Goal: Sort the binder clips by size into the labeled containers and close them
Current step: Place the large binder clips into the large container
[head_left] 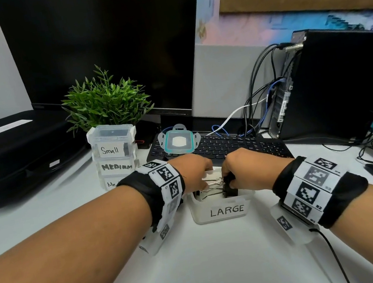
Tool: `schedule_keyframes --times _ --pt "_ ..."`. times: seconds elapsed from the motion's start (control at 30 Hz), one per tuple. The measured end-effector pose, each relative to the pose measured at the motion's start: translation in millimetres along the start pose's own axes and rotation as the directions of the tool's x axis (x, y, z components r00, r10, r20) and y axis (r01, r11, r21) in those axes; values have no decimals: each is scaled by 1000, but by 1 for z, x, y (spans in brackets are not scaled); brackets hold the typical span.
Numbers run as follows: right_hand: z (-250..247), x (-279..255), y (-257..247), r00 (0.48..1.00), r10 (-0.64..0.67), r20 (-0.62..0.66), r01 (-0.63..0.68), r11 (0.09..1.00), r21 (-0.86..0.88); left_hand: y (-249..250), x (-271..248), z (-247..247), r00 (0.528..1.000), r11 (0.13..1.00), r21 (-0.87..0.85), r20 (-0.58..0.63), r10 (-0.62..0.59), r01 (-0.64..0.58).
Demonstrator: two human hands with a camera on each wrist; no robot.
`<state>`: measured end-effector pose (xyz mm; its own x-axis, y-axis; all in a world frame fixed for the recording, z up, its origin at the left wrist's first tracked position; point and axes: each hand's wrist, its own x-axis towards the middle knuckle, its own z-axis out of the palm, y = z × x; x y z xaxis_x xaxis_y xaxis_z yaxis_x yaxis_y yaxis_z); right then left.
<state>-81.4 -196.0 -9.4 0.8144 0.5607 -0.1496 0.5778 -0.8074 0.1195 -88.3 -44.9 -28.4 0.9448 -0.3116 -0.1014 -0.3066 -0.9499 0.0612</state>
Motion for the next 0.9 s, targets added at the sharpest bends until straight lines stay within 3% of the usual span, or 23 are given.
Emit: schedule_keyframes --times 0.1,0.37,0.73,0.9 --pt "2 -1 0 1000 -10 -6 10 1000 -2 2 4 2 999 1000 7 -31 -8 8" --pt "5 -5 6 998 -47 -40 48 999 25 15 12 -6 999 981 189 24 33 -37" --pt "12 -10 8 993 -55 -106 60 997 46 15 20 -3 999 991 125 7 36 -36" --pt "-1 -19 12 987 -34 -155 60 984 170 13 21 -1 1000 996 82 3 30 -30"
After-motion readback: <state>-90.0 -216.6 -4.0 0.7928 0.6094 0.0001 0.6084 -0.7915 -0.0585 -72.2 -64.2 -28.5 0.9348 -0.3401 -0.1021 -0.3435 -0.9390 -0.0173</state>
